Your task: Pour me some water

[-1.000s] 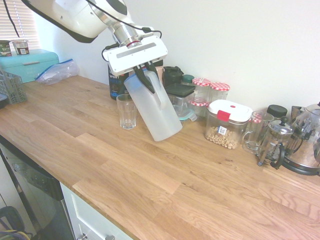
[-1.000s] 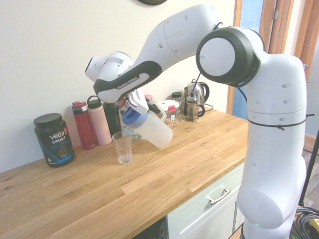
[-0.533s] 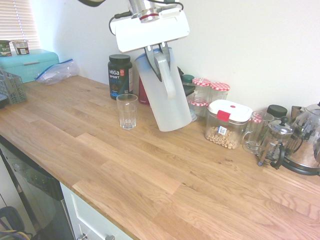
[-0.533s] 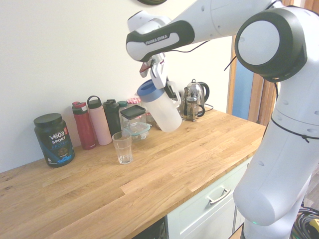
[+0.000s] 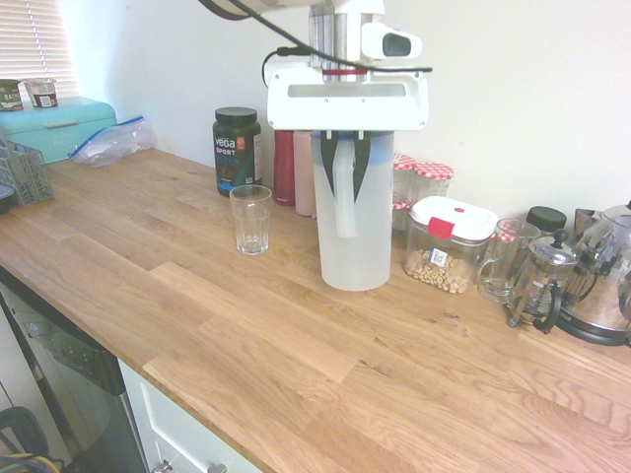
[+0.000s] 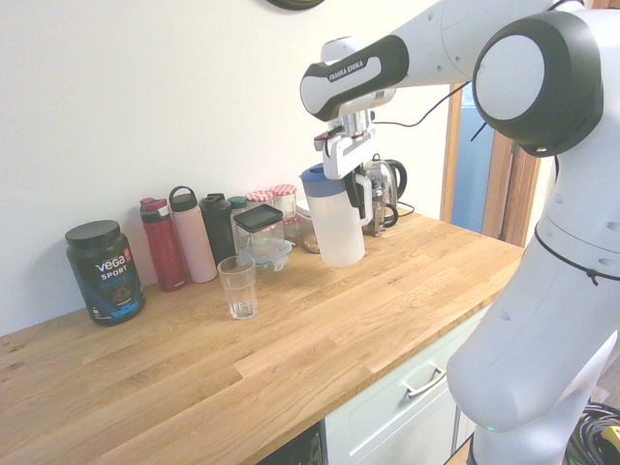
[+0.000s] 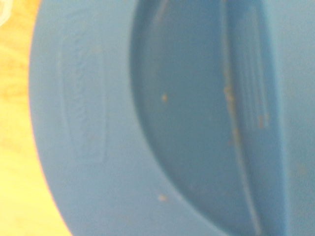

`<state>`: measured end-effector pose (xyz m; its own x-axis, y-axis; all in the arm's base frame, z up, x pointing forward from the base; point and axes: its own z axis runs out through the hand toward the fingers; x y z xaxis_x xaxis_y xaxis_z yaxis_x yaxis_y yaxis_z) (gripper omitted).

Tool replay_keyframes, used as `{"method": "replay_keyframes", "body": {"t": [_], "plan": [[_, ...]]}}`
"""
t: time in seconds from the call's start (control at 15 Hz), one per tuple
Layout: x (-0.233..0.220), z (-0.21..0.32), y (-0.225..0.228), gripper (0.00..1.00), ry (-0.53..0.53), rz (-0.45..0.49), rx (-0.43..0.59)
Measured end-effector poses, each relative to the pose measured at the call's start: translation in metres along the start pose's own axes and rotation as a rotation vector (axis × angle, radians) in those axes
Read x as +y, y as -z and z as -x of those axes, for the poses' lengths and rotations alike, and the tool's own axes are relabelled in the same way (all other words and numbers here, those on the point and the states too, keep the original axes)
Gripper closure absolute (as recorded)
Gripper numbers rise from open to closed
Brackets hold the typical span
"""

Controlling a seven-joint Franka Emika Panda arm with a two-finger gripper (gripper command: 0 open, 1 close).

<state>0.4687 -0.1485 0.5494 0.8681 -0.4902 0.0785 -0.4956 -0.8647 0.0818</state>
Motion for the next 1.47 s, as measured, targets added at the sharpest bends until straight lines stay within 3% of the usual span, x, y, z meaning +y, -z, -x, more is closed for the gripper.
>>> {"method": "replay_keyframes", "body": {"t": [0.47, 0.73, 1.33, 1.4, 1.47], "plan": [[0.04, 0.0, -0.041, 1.0, -0.351, -0.14, 0.075], [0.041, 0.012, -0.051, 1.0, -0.547, -0.154, 0.096], [0.037, 0.035, -0.061, 1.0, -0.573, -0.109, 0.018], [0.036, 0.036, -0.064, 0.0, -0.573, -0.108, 0.013], [0.036, 0.037, -0.067, 0.0, -0.573, -0.108, 0.01]]}}
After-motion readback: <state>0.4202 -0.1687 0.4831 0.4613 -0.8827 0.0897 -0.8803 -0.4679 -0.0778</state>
